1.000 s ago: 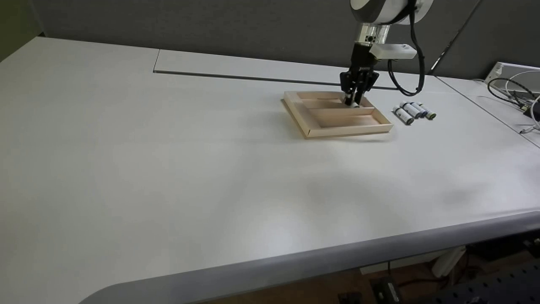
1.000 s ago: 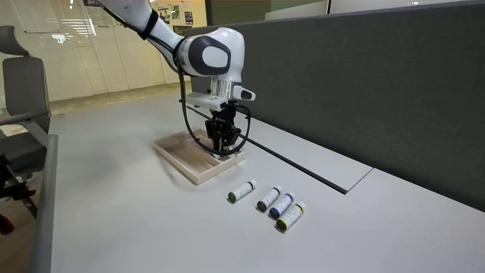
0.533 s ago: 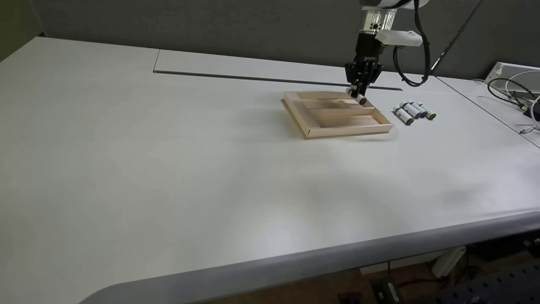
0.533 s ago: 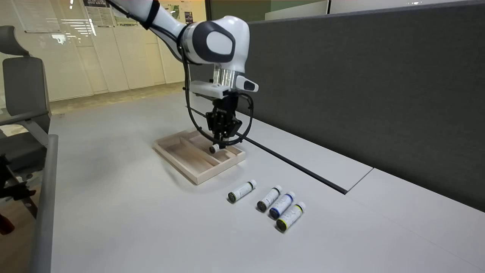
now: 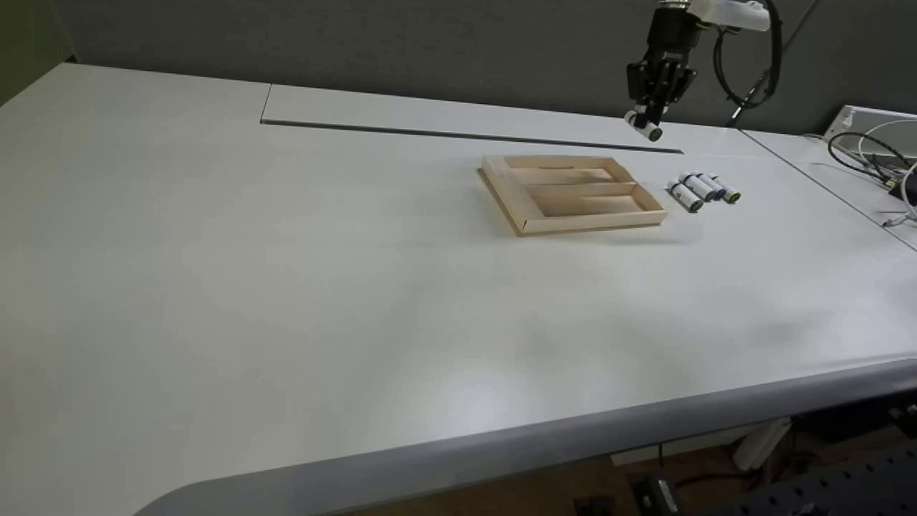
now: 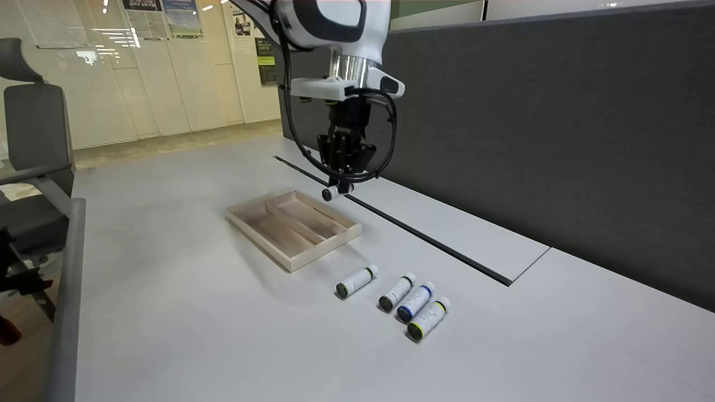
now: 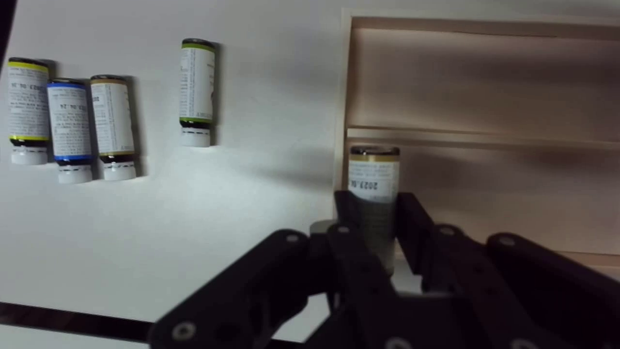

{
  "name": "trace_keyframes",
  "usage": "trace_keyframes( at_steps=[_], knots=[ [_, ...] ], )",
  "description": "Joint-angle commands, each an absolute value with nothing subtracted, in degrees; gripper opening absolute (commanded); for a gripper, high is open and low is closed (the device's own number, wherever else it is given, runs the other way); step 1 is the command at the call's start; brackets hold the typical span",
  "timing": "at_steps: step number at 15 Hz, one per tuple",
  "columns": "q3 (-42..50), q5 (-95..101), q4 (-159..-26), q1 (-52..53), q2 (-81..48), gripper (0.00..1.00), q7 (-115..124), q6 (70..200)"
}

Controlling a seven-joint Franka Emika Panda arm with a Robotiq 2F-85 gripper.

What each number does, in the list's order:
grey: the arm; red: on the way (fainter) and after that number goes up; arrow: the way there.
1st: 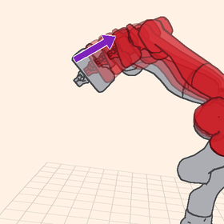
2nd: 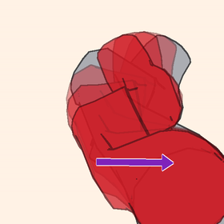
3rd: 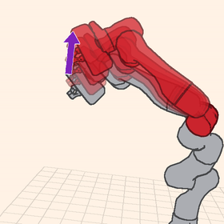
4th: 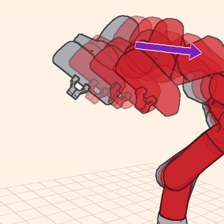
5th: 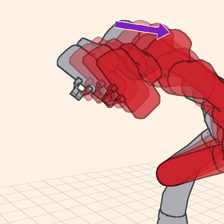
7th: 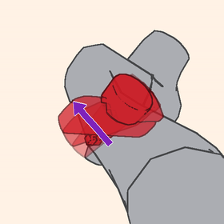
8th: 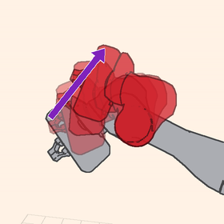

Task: Remove the bottle from the tray and put it on the table

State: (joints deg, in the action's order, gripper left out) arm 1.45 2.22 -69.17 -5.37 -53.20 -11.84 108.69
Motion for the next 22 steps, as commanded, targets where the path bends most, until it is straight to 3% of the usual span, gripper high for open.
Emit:
trace_keyframes(
  at_steps=[1, 22],
  knots=[
    [2.1, 2.6, -70.1, -6.7, -54.4, 0.07, -11.0, 108.7],
    [8.0, 6.8, -71.3, -9.9, -60.3, 0.07, -9.7, 111.6]
  ],
)
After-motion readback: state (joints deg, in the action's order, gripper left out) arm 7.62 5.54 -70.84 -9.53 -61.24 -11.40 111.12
